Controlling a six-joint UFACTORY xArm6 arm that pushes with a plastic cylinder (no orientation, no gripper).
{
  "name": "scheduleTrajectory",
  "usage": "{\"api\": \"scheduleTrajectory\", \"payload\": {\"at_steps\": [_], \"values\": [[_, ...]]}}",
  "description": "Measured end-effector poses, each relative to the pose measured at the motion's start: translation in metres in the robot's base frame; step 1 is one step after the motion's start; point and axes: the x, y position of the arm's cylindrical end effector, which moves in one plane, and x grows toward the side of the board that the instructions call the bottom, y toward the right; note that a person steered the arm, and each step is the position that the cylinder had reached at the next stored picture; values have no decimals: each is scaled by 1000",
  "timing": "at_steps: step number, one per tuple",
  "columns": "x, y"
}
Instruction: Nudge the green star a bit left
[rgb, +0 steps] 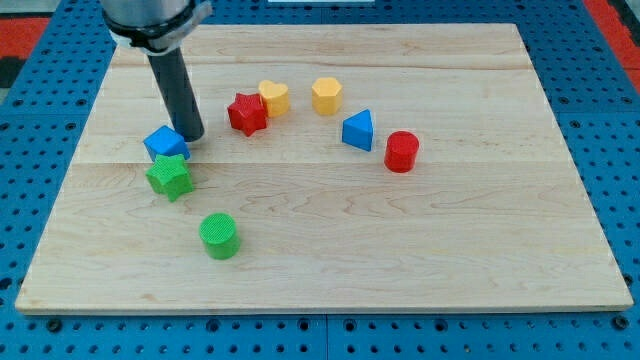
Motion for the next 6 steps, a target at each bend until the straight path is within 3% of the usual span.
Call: {"api": "scheduleTrajectory", "payload": {"at_steps": [2,3,4,6], "values": [[37,79],[69,82],[86,35],[85,13]]}}
